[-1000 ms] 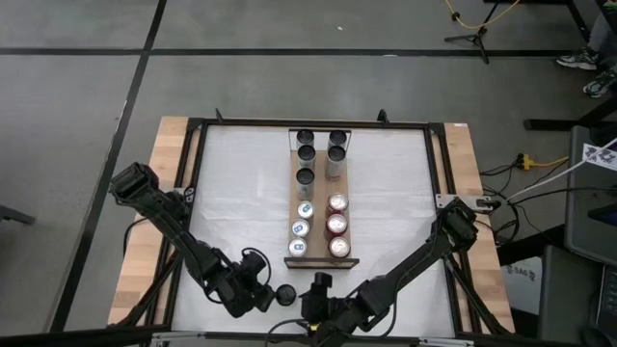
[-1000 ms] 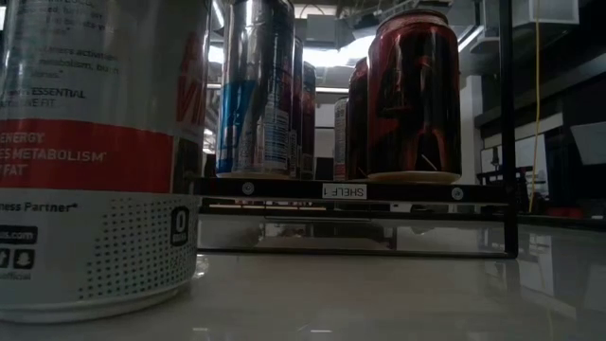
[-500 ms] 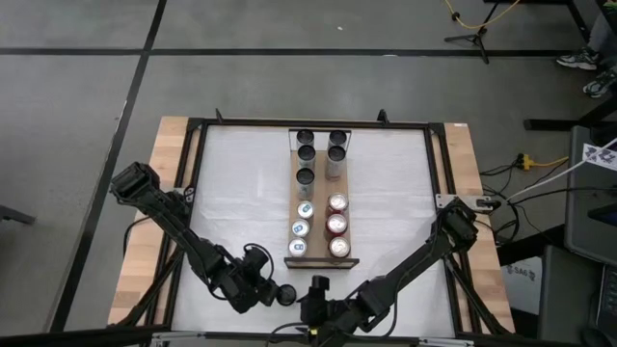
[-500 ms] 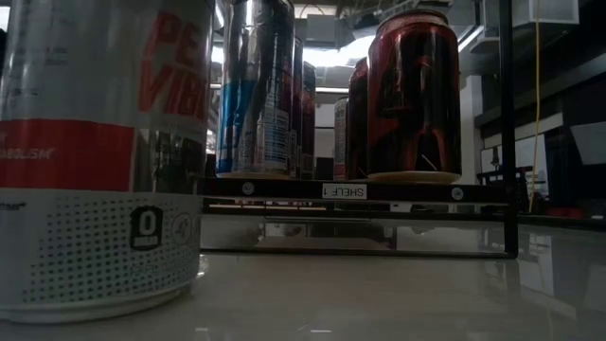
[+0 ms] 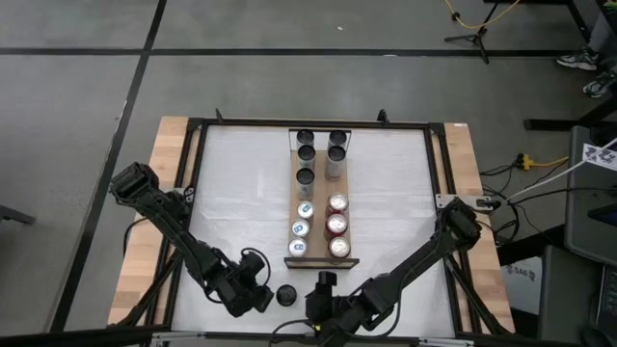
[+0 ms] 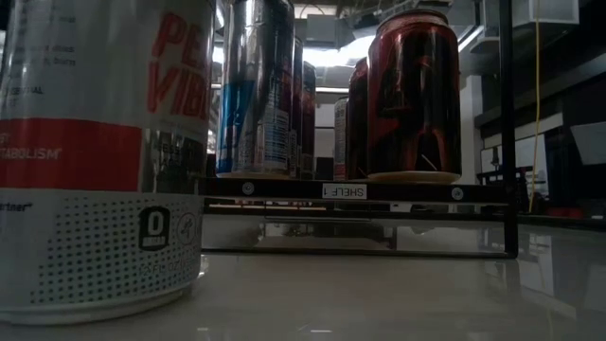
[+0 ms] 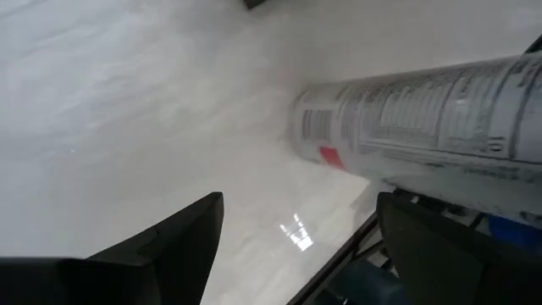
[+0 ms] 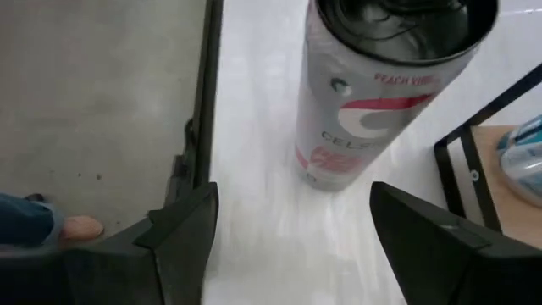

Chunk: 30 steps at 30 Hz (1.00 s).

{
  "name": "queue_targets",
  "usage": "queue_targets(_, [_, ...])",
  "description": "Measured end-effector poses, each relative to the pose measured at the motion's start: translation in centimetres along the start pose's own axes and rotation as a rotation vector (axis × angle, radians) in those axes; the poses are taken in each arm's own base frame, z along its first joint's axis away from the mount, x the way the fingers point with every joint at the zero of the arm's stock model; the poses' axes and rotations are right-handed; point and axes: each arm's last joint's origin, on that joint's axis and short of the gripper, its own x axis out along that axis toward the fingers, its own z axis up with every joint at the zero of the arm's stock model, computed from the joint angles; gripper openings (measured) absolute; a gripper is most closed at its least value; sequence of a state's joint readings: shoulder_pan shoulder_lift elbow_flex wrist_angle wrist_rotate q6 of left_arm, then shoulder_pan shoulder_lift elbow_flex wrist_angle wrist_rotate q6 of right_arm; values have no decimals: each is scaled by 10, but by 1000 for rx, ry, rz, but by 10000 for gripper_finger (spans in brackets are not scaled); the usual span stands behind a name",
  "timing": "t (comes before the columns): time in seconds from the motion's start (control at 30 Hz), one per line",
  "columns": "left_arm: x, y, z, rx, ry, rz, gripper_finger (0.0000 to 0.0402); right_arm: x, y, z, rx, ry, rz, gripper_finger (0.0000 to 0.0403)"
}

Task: Place canned beverage on shelf
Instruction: Put the white pink soda can on the shelf aligned with the other white pink soda can

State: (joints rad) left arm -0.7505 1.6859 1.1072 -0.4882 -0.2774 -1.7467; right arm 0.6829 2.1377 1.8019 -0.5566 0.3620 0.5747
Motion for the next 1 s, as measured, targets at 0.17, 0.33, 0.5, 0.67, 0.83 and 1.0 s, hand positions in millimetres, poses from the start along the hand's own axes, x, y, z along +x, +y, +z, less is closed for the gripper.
queue_targets(0.17, [0,-3,1,-16,-23,-35,305,-17,-1,6,-2,-8,13,298])
queue_targets(0.33, [0,-6,1,-27,-42,-69,305,-36,-5,13,0,-13,19,298])
queue_targets(0.5, [4,-9,3,-41,-58,-89,305,-45,-8,15,-5,-4,13,298])
queue_targets(0.67, [11,-11,6,-57,-69,-105,305,-49,-9,17,-4,-8,19,298])
queue_targets(0.83, [20,-15,8,-77,-71,-131,305,-52,-9,18,-1,-13,29,298])
queue_targets(1.0, [31,-19,8,-94,-72,-170,305,-58,-9,21,4,-22,40,298])
